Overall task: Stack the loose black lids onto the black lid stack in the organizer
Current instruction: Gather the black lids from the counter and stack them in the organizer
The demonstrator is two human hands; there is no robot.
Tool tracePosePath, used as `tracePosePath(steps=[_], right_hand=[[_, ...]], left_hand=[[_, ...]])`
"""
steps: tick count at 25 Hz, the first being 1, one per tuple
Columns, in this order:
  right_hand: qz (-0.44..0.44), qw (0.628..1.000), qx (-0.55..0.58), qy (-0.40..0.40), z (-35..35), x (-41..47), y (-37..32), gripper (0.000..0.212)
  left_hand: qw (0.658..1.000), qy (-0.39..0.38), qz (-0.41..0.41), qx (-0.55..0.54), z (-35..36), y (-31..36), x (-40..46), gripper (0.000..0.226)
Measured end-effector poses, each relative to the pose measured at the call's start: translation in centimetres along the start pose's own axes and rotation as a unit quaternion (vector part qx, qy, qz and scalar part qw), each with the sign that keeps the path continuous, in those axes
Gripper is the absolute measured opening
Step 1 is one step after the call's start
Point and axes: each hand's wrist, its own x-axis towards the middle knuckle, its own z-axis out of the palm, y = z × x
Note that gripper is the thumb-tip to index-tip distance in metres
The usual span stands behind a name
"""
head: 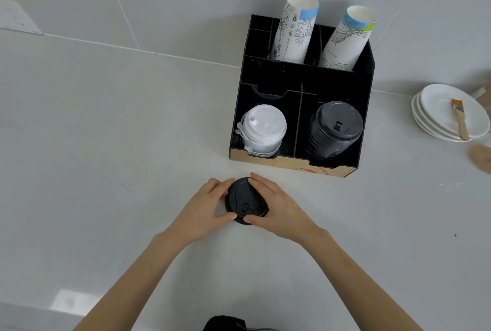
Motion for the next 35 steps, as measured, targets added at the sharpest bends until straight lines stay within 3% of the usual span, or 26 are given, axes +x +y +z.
tracePosePath(steps=[6, 15, 35], right_hand=[[-0.001, 1.000, 0.018, -0.015, 0.1, -0.4, 0.5, 0.075], [0.011, 0.998, 0.041, 0.048, 0.5, -2.4, 1.6, 0.071], [-0.017, 0.967, 0.056, 0.249, -9.6, -5.3, 2.3, 0.055]], left_hand=[[0.998, -0.049, 0.009, 0.049, 0.0, 0.3, 0.2, 0.084], [0.999, -0.043, 0.001, 0.030, 0.3, 1.0, -0.1, 0.077], [0.990, 0.054, 0.131, 0.009, -1.8, 10.9, 4.9, 0.058]])
